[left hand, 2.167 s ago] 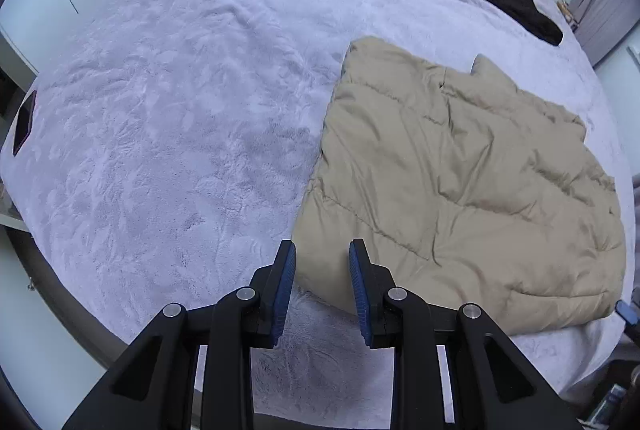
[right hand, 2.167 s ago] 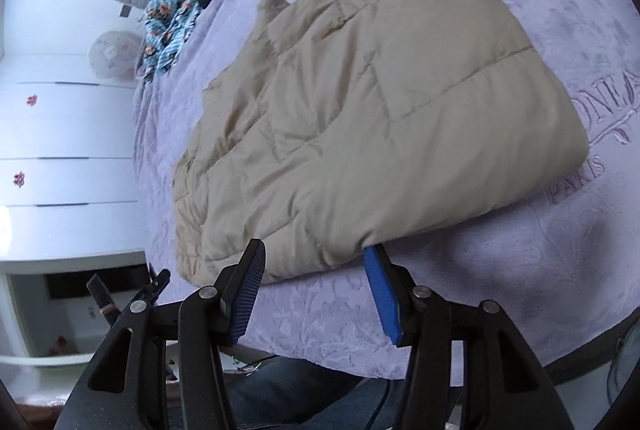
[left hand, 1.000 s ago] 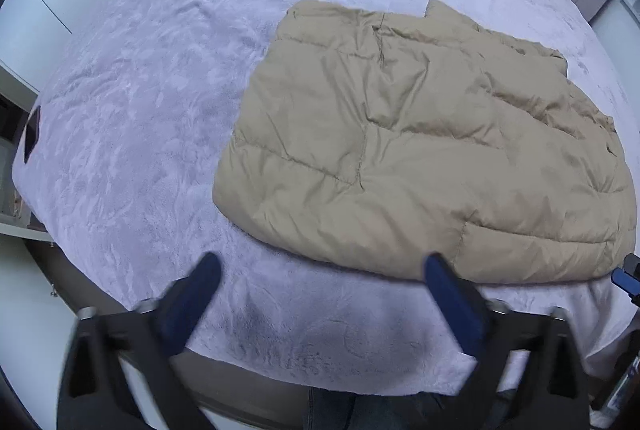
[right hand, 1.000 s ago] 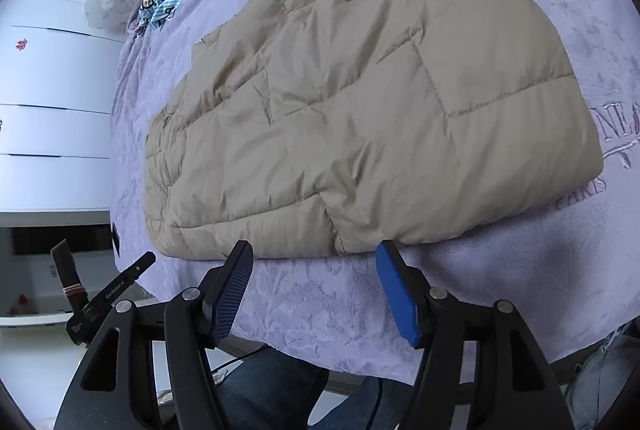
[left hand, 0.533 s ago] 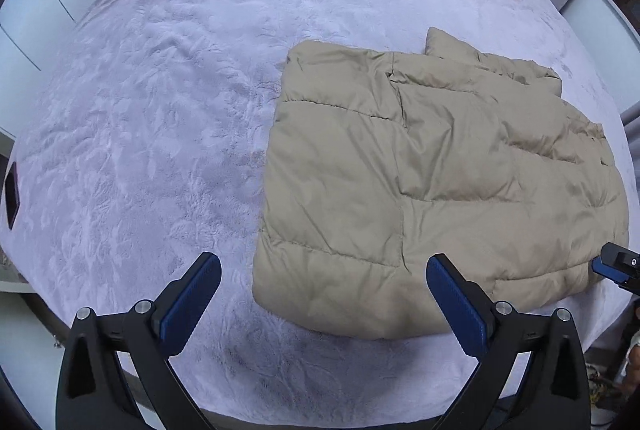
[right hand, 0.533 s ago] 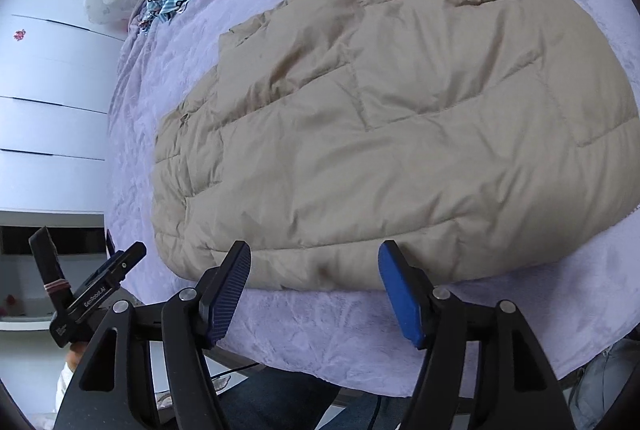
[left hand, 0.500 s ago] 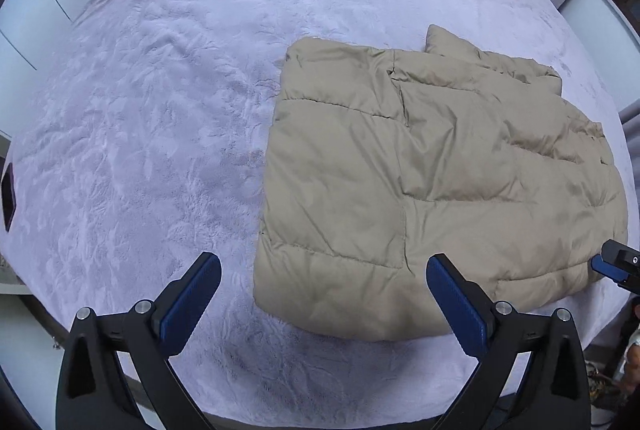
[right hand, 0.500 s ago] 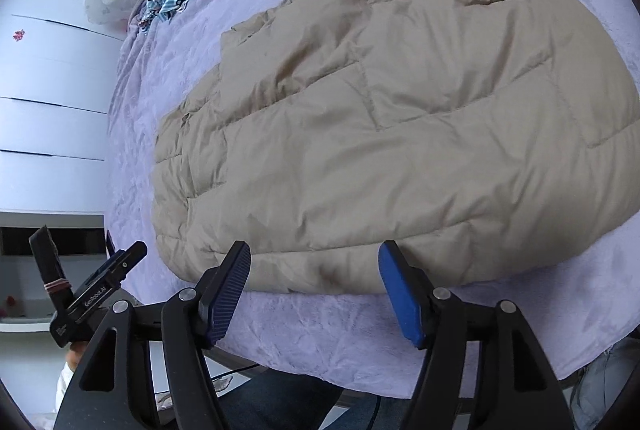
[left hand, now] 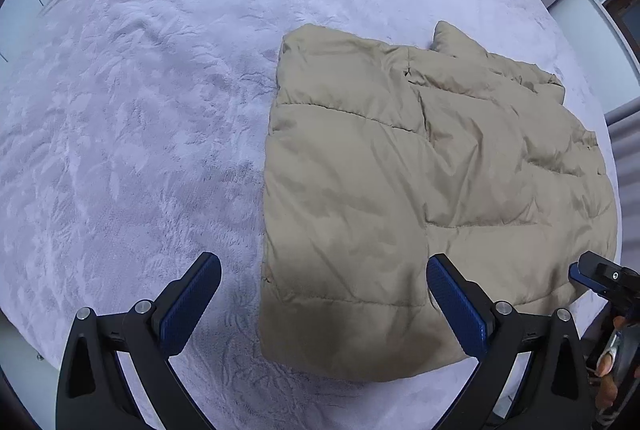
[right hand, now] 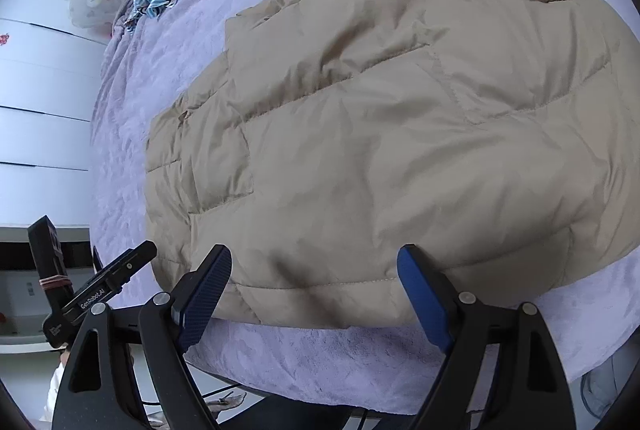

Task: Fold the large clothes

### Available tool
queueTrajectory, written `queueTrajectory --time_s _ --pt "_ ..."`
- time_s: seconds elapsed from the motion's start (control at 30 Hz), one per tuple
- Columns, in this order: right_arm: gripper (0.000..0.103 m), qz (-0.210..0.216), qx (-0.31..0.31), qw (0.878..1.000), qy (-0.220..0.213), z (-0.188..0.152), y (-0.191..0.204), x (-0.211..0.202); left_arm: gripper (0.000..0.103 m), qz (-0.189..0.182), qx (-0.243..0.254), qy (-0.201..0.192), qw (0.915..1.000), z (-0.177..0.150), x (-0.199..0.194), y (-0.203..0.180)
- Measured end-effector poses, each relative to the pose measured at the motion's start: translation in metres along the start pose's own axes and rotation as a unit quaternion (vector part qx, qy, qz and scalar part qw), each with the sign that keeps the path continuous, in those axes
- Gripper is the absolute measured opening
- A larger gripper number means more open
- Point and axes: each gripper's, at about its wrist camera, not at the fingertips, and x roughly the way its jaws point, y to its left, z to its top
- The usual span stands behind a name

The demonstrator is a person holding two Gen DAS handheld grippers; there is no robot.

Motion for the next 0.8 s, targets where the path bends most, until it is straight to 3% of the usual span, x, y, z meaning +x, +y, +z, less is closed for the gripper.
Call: queueTrajectory --time_s 0.23,0.4,0.5,0.6,0.7,0.8 --pt "0.087 -0.002 0.007 1.0 -0.008 0.001 0.003 0.006 0.103 -0.07 0.002 -0.011 0.9975 0.016 0.004 0.017" --pt "0.087 0.013 0.021 0.999 0.036 0.006 0.001 0.014 0.103 -0.154 -0.021 0.009 0.9878 0.033 0.02 0.051" --pt "0.087 0.01 0.017 0.999 0.041 0.006 0.002 0.016 0.103 -0.199 -0.032 0.041 0.9785 0.04 0.041 0.07" --pt "0.087 0.006 0.016 0.999 0.044 0.007 0.003 0.019 0.103 -0.25 -0.044 0.079 0.964 0.042 0.064 0.077" --pt "0.088 0.003 0.017 0.999 0.048 0.007 0.003 0.023 0.103 -0.304 -0.045 0.112 0.9452 0.041 0.086 0.068" --pt "0.088 0.002 0.018 0.999 0.05 0.008 0.002 0.025 0.103 -0.324 -0.024 0.13 0.9369 0.048 0.102 0.047"
